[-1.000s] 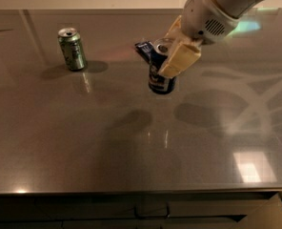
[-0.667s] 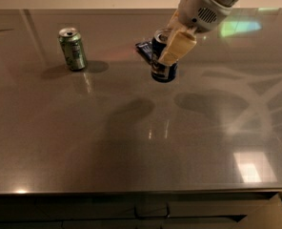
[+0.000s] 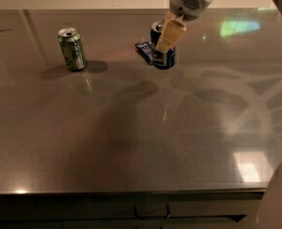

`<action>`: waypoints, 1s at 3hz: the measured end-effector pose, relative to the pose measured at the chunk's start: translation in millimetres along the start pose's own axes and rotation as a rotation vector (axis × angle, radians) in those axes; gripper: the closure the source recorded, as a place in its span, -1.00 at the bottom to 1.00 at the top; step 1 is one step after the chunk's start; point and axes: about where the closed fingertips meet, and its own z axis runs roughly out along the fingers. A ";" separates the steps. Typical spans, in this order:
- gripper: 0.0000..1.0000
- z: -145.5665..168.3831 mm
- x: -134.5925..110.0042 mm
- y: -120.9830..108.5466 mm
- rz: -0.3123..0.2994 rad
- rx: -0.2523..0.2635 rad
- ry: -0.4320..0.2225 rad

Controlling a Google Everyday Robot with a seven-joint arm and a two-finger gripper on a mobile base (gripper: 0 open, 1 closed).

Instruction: Move pepsi can near rxbar blueberry

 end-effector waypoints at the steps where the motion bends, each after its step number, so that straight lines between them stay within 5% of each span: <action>1: 1.00 15.5 5.1 -25.4 0.038 0.005 0.016; 3: 1.00 43.0 18.7 -61.9 0.119 -0.014 -0.021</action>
Offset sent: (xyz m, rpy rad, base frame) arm 0.0783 -0.0224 -0.0286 0.0624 0.0628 -0.1086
